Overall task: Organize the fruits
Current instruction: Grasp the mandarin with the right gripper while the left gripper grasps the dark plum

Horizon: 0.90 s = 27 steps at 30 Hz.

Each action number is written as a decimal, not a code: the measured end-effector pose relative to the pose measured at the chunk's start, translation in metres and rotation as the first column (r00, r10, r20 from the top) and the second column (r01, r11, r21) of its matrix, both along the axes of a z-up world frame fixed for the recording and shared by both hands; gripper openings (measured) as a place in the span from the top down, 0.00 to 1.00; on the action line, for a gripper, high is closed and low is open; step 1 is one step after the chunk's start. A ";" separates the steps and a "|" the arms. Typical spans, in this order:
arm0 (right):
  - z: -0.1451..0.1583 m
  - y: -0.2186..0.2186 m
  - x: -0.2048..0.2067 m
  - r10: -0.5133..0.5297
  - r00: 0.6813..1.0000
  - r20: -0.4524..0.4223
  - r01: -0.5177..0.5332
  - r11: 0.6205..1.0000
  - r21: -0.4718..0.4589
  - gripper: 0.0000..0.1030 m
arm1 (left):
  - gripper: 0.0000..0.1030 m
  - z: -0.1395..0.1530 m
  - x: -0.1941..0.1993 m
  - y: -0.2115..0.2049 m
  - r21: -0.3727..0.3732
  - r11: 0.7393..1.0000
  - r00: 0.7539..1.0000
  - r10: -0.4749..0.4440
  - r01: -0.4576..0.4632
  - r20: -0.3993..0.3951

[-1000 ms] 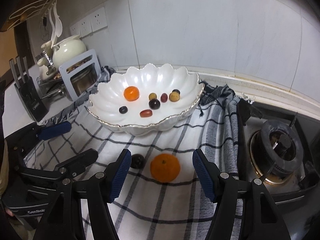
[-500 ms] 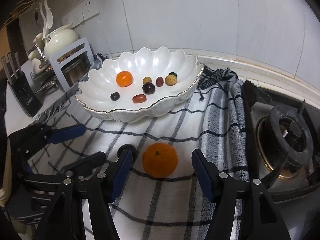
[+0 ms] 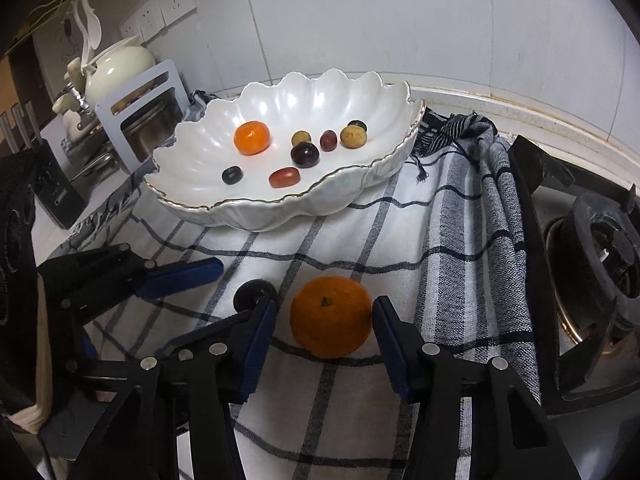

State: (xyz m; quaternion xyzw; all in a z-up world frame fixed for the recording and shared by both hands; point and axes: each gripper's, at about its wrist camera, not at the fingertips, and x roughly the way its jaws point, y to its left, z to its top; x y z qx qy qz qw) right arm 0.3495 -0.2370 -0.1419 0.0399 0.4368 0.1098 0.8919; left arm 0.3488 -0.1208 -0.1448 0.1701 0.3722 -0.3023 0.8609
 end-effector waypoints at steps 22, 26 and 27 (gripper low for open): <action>-0.016 -0.016 0.005 -0.031 0.998 -0.048 0.036 0.993 0.115 0.54 | 0.73 -0.002 0.003 0.003 -0.048 0.996 0.996 0.068 -0.071 -0.054; -0.013 -0.016 0.002 -0.028 0.999 -0.043 0.033 0.992 0.121 0.54 | 0.73 0.005 -0.004 0.010 -0.070 0.990 0.992 0.116 -0.120 -0.055; -0.012 -0.016 0.001 -0.026 0.999 -0.038 0.031 0.992 0.120 0.54 | 0.73 0.007 -0.006 0.012 -0.072 0.989 0.991 0.124 -0.128 -0.054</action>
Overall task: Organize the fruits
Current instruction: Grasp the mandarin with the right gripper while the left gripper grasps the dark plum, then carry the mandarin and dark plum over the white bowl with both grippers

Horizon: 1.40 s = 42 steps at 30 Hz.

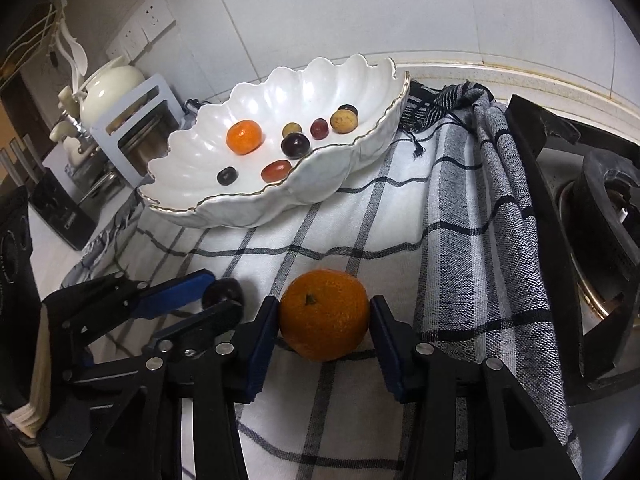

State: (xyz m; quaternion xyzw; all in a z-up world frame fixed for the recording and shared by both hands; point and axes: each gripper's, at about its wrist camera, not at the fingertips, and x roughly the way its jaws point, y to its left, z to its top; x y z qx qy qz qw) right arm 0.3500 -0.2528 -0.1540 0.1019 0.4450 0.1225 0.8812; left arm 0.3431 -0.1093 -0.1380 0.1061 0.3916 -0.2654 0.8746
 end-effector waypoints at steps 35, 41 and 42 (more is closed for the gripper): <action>0.099 0.014 -0.039 0.018 0.968 0.250 0.010 0.994 -0.111 0.54 | 0.73 0.098 -0.043 0.043 -0.162 0.960 0.945 0.259 -0.228 0.201; 0.115 0.018 -0.037 0.019 0.954 0.298 0.016 0.993 -0.115 0.54 | 0.73 0.112 -0.043 0.049 -0.180 0.954 0.930 0.278 -0.239 0.239; 0.117 0.019 -0.037 0.019 0.952 0.304 0.017 0.993 -0.116 0.54 | 0.73 0.114 -0.042 0.049 -0.181 0.954 0.928 0.281 -0.241 0.245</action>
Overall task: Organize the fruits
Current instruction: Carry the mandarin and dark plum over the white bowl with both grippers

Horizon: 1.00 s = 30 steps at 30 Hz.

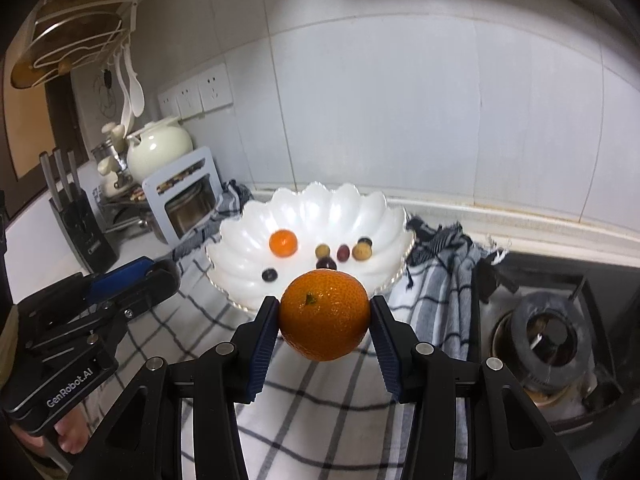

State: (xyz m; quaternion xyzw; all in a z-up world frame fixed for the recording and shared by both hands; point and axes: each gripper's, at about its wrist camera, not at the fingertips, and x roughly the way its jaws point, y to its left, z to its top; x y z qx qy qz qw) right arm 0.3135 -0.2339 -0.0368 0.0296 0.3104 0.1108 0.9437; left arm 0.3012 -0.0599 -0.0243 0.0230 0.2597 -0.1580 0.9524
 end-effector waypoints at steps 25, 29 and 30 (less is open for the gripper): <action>0.015 0.011 0.058 -0.010 0.999 0.040 0.011 1.000 -0.012 0.54 | 0.73 0.021 0.060 0.003 0.004 1.000 1.000 0.012 -0.012 0.017; 0.008 0.014 0.073 -0.010 1.000 0.011 0.011 1.000 -0.021 0.54 | 0.73 0.017 0.075 0.002 0.002 1.000 1.000 0.013 -0.013 -0.010; 0.006 0.015 0.078 -0.015 1.000 0.003 0.015 1.000 -0.026 0.54 | 0.73 0.015 0.080 0.002 -0.001 1.000 1.000 0.013 -0.013 -0.023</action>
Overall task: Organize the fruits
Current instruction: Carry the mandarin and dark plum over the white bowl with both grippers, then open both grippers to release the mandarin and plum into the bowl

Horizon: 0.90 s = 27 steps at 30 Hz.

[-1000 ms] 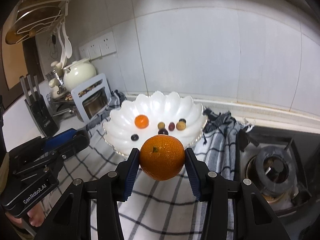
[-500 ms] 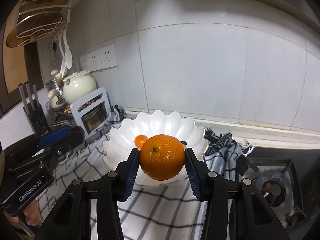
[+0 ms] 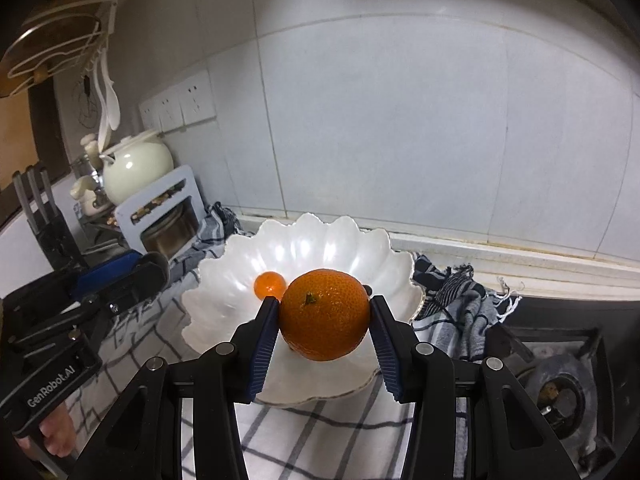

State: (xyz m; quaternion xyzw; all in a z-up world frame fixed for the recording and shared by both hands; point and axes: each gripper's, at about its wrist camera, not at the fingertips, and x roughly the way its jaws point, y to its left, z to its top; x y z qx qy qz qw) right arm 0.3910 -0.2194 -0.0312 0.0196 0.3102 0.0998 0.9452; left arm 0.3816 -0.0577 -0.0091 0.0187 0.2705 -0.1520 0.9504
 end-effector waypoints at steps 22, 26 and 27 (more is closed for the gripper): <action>-0.051 -0.002 0.084 -0.017 0.978 -0.208 0.005 0.998 -0.058 0.54 | 0.73 -0.058 0.098 -0.021 0.049 0.998 0.963 -0.027 0.042 -0.270; -0.064 0.001 0.092 -0.017 0.970 -0.242 -0.002 0.997 -0.078 0.54 | 0.73 -0.070 0.108 -0.025 0.074 0.996 0.952 -0.025 0.050 -0.305; -0.066 0.001 0.093 -0.018 0.968 -0.250 -0.002 0.997 -0.079 0.54 | 0.73 -0.074 0.111 -0.027 0.082 0.995 0.949 -0.025 0.053 -0.315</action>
